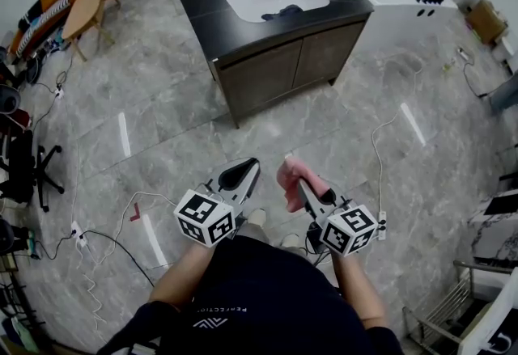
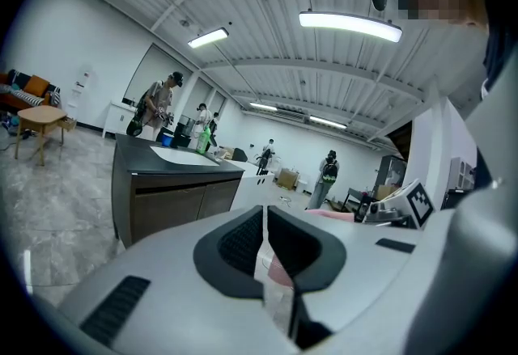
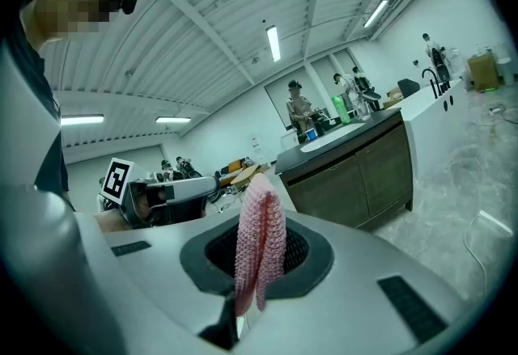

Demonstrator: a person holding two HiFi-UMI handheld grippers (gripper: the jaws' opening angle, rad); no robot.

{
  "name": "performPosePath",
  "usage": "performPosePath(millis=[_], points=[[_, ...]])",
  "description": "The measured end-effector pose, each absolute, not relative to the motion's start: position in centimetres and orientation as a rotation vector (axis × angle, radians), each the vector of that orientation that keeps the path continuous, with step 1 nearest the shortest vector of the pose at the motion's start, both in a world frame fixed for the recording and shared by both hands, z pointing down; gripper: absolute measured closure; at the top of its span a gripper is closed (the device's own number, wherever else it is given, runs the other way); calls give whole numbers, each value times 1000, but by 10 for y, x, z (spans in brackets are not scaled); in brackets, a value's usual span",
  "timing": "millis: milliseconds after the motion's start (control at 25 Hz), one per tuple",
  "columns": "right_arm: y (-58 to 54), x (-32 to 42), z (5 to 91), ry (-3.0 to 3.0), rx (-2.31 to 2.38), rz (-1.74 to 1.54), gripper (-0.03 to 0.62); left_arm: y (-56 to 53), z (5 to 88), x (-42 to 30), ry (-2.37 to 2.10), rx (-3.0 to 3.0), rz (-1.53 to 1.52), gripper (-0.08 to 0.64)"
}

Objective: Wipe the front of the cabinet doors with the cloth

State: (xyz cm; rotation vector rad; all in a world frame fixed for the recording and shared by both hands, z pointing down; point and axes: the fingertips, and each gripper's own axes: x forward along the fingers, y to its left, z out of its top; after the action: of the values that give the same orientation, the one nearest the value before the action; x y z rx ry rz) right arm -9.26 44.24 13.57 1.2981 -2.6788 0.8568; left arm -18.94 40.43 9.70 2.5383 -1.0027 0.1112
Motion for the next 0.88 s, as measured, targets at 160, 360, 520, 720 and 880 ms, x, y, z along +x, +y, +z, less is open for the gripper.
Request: performPosePath(millis=[160, 360, 520, 720, 880], points=[[425, -103, 138, -2668, 1296, 867, 549, 387, 100, -200, -993, 2537, 122, 537], [402, -119, 141, -2648, 1305, 873, 549, 364, 102, -216, -977, 2539, 126, 537], [386, -126, 141, -2634, 1316, 870, 549, 347, 106, -227, -964, 2528, 135, 537], [376, -123, 141, -2634, 1298, 859, 549, 336, 111, -227, -984, 2508, 133, 537], [367, -114, 139, -2661, 1243, 837, 549, 331, 115, -214, -1015, 2484, 148, 537]])
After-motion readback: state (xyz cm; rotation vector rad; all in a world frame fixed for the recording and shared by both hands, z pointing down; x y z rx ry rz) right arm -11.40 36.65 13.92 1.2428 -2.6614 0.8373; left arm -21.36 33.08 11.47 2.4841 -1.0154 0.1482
